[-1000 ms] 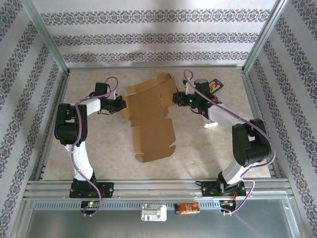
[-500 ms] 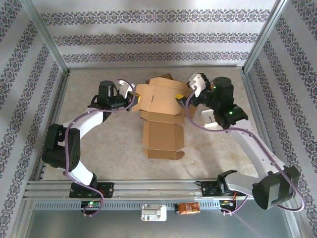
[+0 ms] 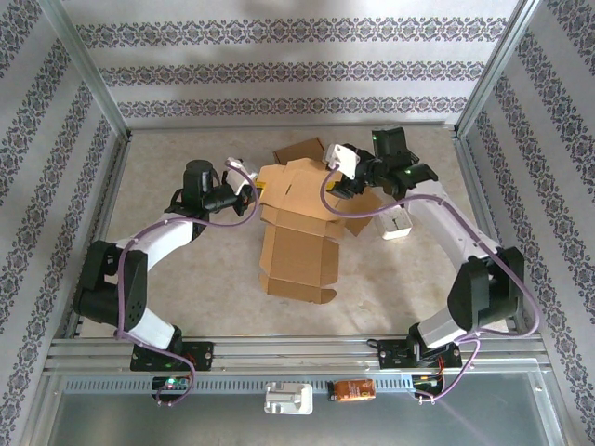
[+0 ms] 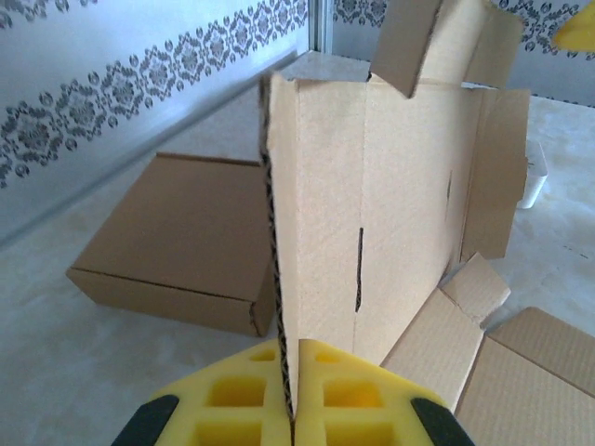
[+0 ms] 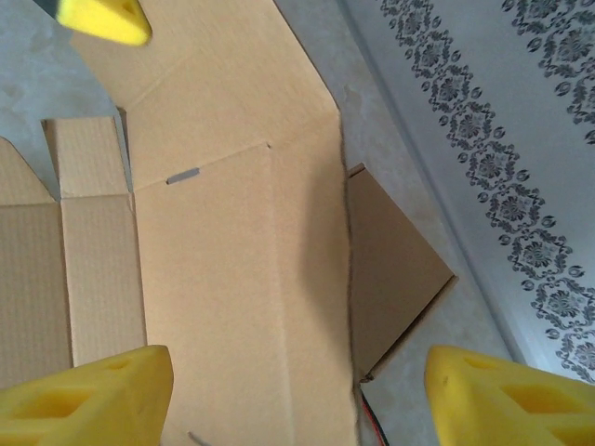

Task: Fold the paper box

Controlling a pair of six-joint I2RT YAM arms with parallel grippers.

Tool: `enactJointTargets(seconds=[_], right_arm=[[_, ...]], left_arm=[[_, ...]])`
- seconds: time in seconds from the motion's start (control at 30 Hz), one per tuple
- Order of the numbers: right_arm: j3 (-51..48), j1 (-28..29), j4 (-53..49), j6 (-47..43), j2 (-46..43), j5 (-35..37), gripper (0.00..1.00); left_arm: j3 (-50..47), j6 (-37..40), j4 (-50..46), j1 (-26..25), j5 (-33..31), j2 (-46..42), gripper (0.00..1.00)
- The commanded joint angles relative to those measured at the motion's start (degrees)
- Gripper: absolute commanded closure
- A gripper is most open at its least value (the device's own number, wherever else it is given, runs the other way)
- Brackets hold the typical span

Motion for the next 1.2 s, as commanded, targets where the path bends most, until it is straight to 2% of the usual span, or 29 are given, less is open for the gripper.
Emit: enactJointTargets(seconds=[0.0,0.03,0.1,0.3,0.33,0.37,0.4,0.47,0.5,0.57,0.63,0.7,0.77,0.83,0.93,1.03,1.17], right_arm=[[3.16,-0.84,-1.37,-1.70,3.18,-2.31,0.30],[3.62,-0.85,-1.46,-1.92,4.07,-2.19,0.31],[4.43,-1.01,-2.09,-2.34,5.54,-2.09,0.42],[3.31,-0.53,-1.50,-0.55,3.45,-1.37,0.91],[2.46,-0.06,-0.73,-0.41,2.39,-0.68,0.95],[1.82,0.67,-0.32,-0.41,1.50,1.02,0.96],[1.44,1.43,-0.52,-0.79,0.86,3.27,0.96],[0.24,4.07,-0.68,-1.89,-0.62,9.46,0.97],[-0.56,5.02,-0.44,-2.01,-1.22,11.88,0.97],[-2.98,8.25,1.21,-1.82,-2.82,18.00,1.00],[-6.03,10.72,3.71,-2.22,-3.92,22.73,1.00],[-8.79,13.42,5.99,-2.88,-4.31,27.99,1.00],[-11.63,15.84,8.25,-4.47,-3.91,32.66,0.98],[-14.97,17.70,12.36,-6.18,-3.37,36.31,0.98],[-18.89,19.14,18.65,-7.46,-2.69,39.84,0.97],[-21.56,20.38,23.27,-8.26,-1.60,42.47,0.94],[-25.45,22.26,30.13,-8.78,-0.32,46.19,0.92]], left_arm=[[-0.57,3.02,3.27,-0.63,1.50,-1.33,1.00],[-0.66,3.19,3.35,-0.63,1.61,-1.34,1.00],[-0.68,3.32,3.46,-0.67,1.37,-1.12,1.00],[-0.30,1.31,3.54,-0.84,-2.69,-1.03,0.99],[-0.49,-0.41,4.27,-0.97,-4.34,-1.34,0.85],[-0.79,-2.70,4.81,-1.30,-5.89,-1.89,0.66],[-0.93,-5.09,4.76,-1.68,-7.45,-2.92,0.54],[-1.40,-13.39,3.93,-3.17,-12.01,-6.02,0.39],[-1.47,-17.54,2.36,-3.80,-14.14,-7.80,0.35],[-1.51,-29.98,-3.67,-4.83,-22.54,-12.34,0.33],[-1.35,-44.27,-11.51,-5.00,-28.19,-16.75,0.33],[-1.43,-56.55,-19.65,-5.12,-28.77,-20.07,0.36],[-3.10,-65.05,-20.82,-5.80,-24.45,-22.05,0.42],[-5.14,-72.25,-18.99,-7.46,-22.59,-22.69,0.45],[-7.32,-81.11,-12.18,-9.27,-18.79,-20.80,0.45],[-7.88,-86.55,-5.79,-11.18,-17.43,-17.39,0.37],[-8.49,-90.74,-0.35,-13.74,-19.13,-13.58,0.32]])
